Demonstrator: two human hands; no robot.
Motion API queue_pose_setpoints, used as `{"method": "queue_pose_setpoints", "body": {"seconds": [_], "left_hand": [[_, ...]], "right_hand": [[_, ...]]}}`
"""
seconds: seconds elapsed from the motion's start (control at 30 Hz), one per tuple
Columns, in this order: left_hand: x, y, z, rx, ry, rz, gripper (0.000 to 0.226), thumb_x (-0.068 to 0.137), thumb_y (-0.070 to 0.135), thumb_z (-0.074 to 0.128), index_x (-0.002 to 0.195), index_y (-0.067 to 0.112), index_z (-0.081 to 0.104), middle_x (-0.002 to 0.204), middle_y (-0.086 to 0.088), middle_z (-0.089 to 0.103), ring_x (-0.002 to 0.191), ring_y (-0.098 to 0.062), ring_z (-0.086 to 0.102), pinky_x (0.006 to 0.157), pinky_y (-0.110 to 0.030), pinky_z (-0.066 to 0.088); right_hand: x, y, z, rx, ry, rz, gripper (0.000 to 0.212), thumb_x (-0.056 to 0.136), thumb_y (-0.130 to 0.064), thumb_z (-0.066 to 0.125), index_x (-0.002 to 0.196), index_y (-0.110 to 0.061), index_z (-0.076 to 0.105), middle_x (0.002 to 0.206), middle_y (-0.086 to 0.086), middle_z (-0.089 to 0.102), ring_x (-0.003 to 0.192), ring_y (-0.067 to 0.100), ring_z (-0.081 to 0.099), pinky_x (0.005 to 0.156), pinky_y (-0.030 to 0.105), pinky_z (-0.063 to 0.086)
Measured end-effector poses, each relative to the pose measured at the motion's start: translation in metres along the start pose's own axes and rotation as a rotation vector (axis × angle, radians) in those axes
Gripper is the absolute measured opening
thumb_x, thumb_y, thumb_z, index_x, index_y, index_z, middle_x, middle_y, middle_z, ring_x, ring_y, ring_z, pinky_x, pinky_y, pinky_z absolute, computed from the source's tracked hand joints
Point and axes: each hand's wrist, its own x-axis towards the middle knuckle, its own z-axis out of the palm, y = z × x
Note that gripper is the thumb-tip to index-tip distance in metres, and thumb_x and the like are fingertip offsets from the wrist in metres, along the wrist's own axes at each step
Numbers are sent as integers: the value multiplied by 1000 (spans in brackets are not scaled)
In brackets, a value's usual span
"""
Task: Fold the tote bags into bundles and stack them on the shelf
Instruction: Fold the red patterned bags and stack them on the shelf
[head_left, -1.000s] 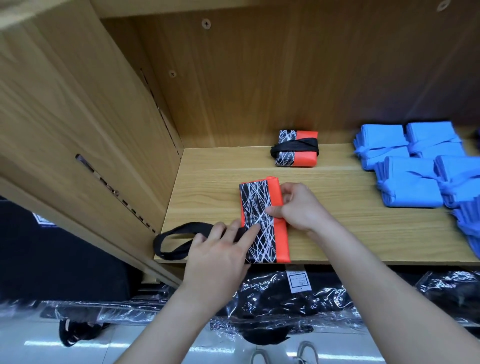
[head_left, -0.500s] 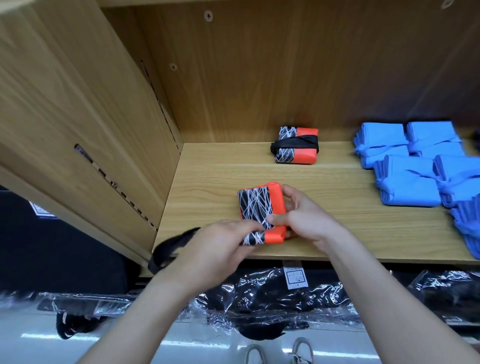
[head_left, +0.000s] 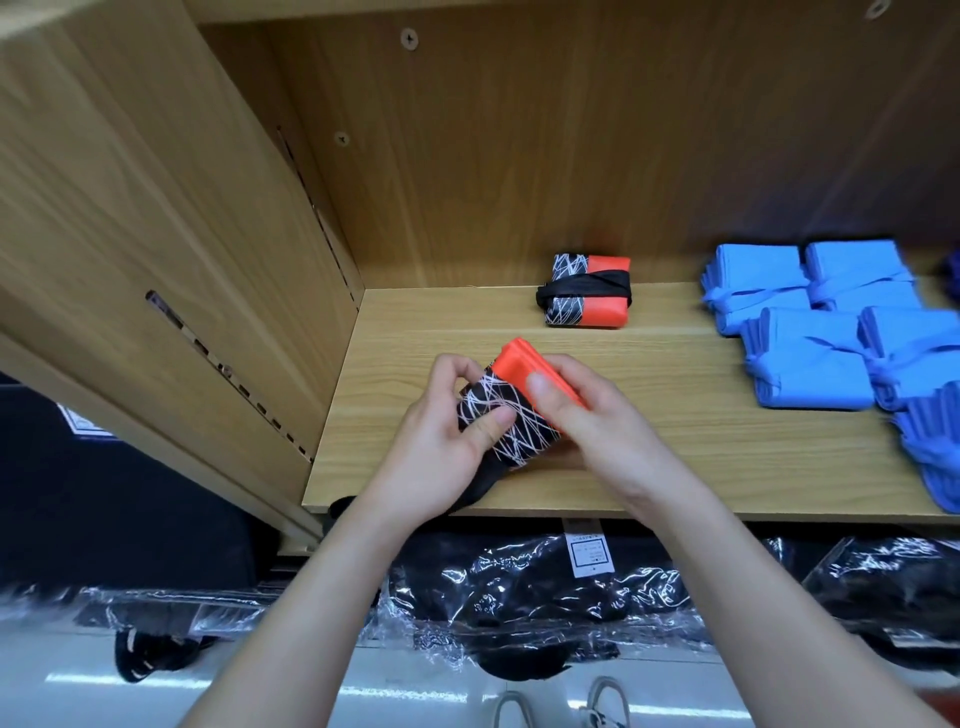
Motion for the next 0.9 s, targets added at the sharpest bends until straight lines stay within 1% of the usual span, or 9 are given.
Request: {"method": "queue_pose_setpoints", "body": {"seconds": [0.07, 0.13, 0.3, 0.37, 0.43, 0.5, 0.57, 0.77, 0.9], "left_hand": [[-3, 4, 3, 114, -5, 21, 29, 95, 32, 58, 102, 32, 30, 76, 8, 58, 67, -2, 55, 66, -25, 42], [-8, 5, 8, 334, -3, 88, 30, 97, 41, 50, 108, 34, 23, 82, 7, 56, 75, -17, 57, 66, -33, 40], [-13, 5, 9, 322, -13, 225, 61, 98, 35, 49, 149, 28, 16, 139, 11, 37, 131, -4, 35, 103, -15, 26], [-13, 4, 9, 286, -78, 245, 57, 99, 24, 50, 149, 21, 23, 143, 4, 44, 130, -10, 42, 103, -16, 30], [-12, 4, 12, 284, -88, 316, 42, 97, 10, 48, 137, 14, 39, 125, -3, 58, 113, -17, 54, 94, -28, 42], [-12, 5, 18, 336, -112, 385, 36, 90, -1, 44, 125, 6, 48, 109, -7, 59, 100, -20, 54, 88, -34, 43], [-14, 6, 26, 401, -128, 422, 37, 89, -2, 41, 126, 1, 46, 106, -10, 55, 100, -23, 50, 92, -35, 40], [-17, 19, 27, 253, -244, 304, 47, 103, 24, 40, 148, 17, 27, 125, 2, 43, 120, -12, 38, 105, -18, 25], [-18, 24, 16, 500, -335, 270, 58, 100, 48, 30, 151, 22, 23, 147, -2, 44, 132, -20, 44, 105, -38, 39]], "right_hand": [[0, 1, 3, -144, 80, -109, 24, 89, -39, 66, 109, -25, 65, 88, -8, 65, 76, 0, 57, 71, 14, 44], [0, 2, 2, -192, 130, -150, 15, 88, -33, 70, 99, -25, 65, 75, -14, 62, 66, 1, 52, 63, 15, 41], [-2, -9, -7, -322, 41, -167, 15, 80, -36, 65, 89, -24, 62, 69, -12, 59, 63, 5, 50, 61, 23, 39], [-6, -18, -8, -535, 0, -162, 16, 88, -35, 65, 96, -22, 58, 75, -11, 57, 69, 9, 51, 65, 28, 40], [-11, -26, -3, -756, -17, -127, 31, 92, -49, 52, 101, -20, 51, 83, -10, 54, 79, 15, 53, 71, 33, 42], [-15, -29, 9, -932, 65, -153, 46, 90, -65, 34, 93, -20, 42, 85, -7, 52, 79, 19, 50, 69, 37, 41], [-14, -26, 16, -1026, 237, -223, 47, 95, -63, 21, 84, -20, 37, 77, -5, 49, 72, 23, 43, 63, 37, 34], [-11, -6, 7, -810, 465, -350, 38, 98, -42, 25, 69, -19, 37, 55, -7, 41, 57, 27, 45, 55, 35, 28], [-12, 2, 4, -660, 514, -382, 37, 96, -37, 28, 73, -16, 46, 55, -4, 47, 55, 23, 47, 55, 39, 38]]}}
